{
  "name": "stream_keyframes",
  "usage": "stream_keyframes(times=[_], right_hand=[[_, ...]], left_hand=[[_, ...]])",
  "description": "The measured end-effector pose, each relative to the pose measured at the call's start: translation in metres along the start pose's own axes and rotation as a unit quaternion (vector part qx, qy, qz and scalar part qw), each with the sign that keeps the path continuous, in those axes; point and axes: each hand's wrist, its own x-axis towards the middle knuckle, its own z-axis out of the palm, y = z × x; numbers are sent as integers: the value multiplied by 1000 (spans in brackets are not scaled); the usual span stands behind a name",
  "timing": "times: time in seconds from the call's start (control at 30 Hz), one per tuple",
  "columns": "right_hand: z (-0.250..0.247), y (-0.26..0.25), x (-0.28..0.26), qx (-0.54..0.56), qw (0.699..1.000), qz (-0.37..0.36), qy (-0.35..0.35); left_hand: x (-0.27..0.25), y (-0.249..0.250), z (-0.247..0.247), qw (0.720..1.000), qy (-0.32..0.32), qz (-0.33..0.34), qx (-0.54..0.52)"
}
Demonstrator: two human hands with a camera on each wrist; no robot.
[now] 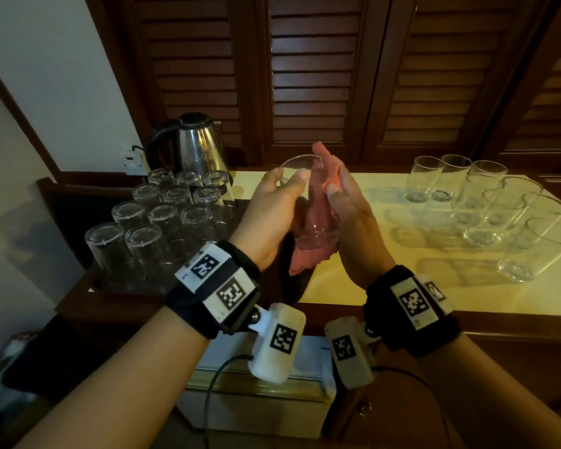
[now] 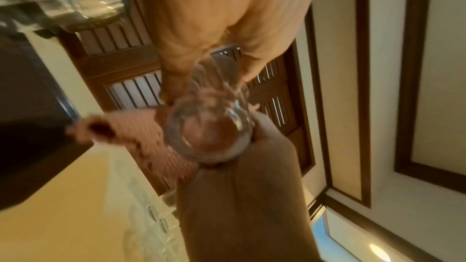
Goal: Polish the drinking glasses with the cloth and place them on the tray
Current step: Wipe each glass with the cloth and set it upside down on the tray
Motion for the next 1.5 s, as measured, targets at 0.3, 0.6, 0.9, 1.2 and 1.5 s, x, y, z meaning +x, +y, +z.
stream_keyframes(times=[0.3, 0.6, 0.9, 1.2, 1.5], right_hand=[[-2, 2, -1, 152, 985, 78, -11], [9, 9, -8, 153, 985, 84, -5], [9, 18, -5, -79, 997, -15, -17], [2, 14, -18, 172, 979, 103, 18], [11, 20, -10, 124, 988, 92, -12]], left_hand=[[-5, 0, -5, 1000, -19, -6, 14], [-5, -15, -2, 1000, 12, -5, -2], [-6, -11, -2, 997, 57, -30, 32], [-10, -6, -15, 997, -48, -21, -59], [-5, -5, -6, 998, 44, -36, -30]])
